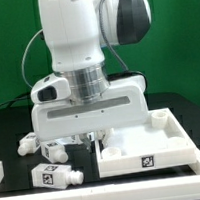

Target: Assemble one leg

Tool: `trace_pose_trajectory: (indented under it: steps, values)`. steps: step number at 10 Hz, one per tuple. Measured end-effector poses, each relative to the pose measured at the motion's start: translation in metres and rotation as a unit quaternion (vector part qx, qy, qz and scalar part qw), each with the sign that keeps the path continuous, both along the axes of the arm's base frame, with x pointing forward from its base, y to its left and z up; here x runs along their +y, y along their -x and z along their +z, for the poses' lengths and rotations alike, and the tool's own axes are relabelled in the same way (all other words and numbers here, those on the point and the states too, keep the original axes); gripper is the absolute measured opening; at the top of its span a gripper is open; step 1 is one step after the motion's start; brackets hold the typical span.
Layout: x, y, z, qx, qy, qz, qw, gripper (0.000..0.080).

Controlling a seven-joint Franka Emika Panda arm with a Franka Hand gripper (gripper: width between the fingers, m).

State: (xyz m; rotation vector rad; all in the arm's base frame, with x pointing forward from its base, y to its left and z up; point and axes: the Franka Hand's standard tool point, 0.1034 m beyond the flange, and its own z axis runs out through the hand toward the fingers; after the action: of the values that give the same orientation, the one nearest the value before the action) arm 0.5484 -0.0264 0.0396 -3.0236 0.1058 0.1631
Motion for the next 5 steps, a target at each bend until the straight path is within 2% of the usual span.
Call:
trace_pose_trajectory:
  steps: [2, 3, 4, 5]
  values:
    - [0.000, 0.001, -0.002, 0.001, 0.000, -0.001, 1.000, 0.0051]
    - [0.003, 0.001, -0.011, 0.004, 0.001, -0.006, 1.000, 0.0051]
    - [0.004, -0.005, -0.022, 0.011, 0.000, -0.006, 1.000, 0.0051]
    - [0.005, -0.018, -0.026, 0.004, 0.000, -0.005, 1.000, 0.0051]
